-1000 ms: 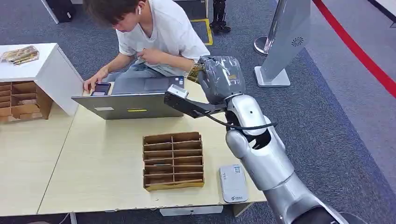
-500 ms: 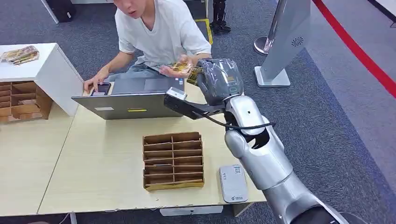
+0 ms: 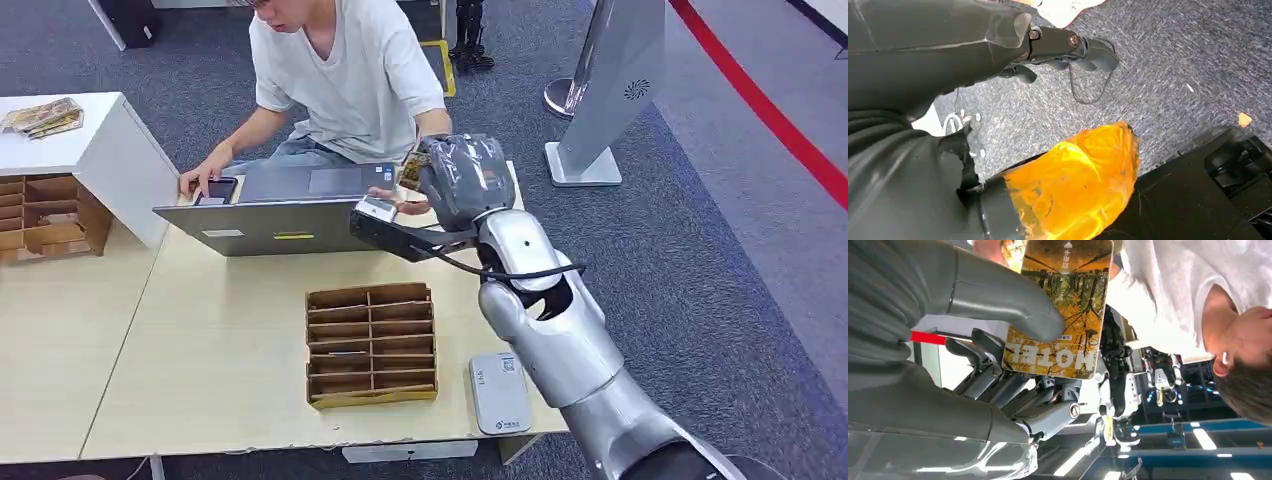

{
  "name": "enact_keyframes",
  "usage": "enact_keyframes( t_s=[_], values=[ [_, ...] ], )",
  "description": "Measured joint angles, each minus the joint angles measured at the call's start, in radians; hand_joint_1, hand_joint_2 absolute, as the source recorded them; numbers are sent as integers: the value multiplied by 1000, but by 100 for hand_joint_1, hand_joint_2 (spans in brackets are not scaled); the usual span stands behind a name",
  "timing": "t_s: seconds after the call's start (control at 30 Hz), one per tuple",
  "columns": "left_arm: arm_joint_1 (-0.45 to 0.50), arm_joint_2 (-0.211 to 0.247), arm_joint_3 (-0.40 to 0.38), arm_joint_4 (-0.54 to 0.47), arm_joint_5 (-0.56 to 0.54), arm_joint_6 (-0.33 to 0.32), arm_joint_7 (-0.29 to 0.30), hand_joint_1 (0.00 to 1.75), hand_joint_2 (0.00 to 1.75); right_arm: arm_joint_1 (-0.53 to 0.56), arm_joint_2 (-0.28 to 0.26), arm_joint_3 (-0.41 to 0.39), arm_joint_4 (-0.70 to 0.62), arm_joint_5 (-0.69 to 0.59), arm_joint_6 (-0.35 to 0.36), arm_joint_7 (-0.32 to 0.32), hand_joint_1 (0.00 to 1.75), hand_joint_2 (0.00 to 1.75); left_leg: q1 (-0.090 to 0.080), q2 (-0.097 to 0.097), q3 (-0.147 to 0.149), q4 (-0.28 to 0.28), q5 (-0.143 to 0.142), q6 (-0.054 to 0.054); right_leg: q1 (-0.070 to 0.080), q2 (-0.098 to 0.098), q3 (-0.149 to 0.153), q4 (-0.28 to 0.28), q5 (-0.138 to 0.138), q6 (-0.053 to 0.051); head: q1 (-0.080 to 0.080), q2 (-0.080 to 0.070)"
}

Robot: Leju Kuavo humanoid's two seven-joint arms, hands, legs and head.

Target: Pass the card to the sensor for recognition and then transmit it.

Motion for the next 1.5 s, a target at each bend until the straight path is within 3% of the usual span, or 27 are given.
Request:
enact_keyframes(
  t_s=[0.53,0.57,0.6,0.93,0.97,1.2,1.5],
  values=[
    [0,0,0,0,-4,-2,0,0,0,1,0,18,18,13,5,-8,175,175,0,0,0,0,0,0,0,0,0,0,0,0,0,0],
    [0,0,0,0,-5,-3,0,0,0,0,0,20,23,14,6,-8,52,175,0,0,0,0,0,0,0,0,0,0,0,0,0,0],
    [-1,0,0,0,-6,-6,0,0,0,-3,0,24,38,16,10,-8,0,175,0,0,0,0,0,0,0,0,0,0,0,0,0,0],
    [-1,0,2,0,-5,-5,0,0,0,-5,-1,35,79,24,-13,-10,0,175,0,0,0,0,0,0,0,0,0,0,0,0,0,0],
    [-1,0,2,0,-5,-4,0,0,0,-4,-2,35,79,27,-15,-10,0,0,0,0,0,0,0,0,0,0,0,0,0,0,0,0],
    [0,0,9,0,6,9,-8,0,0,38,-9,26,52,4,-74,-42,0,0,0,0,0,0,0,0,0,0,0,0,0,0,0,0],
    [18,-1,68,0,52,61,-41,0,0,249,-15,-27,-187,-184,-171,-150,0,0,0,0,0,0,-1,0,0,0,-1,0,0,0,0,0]
  ],
)
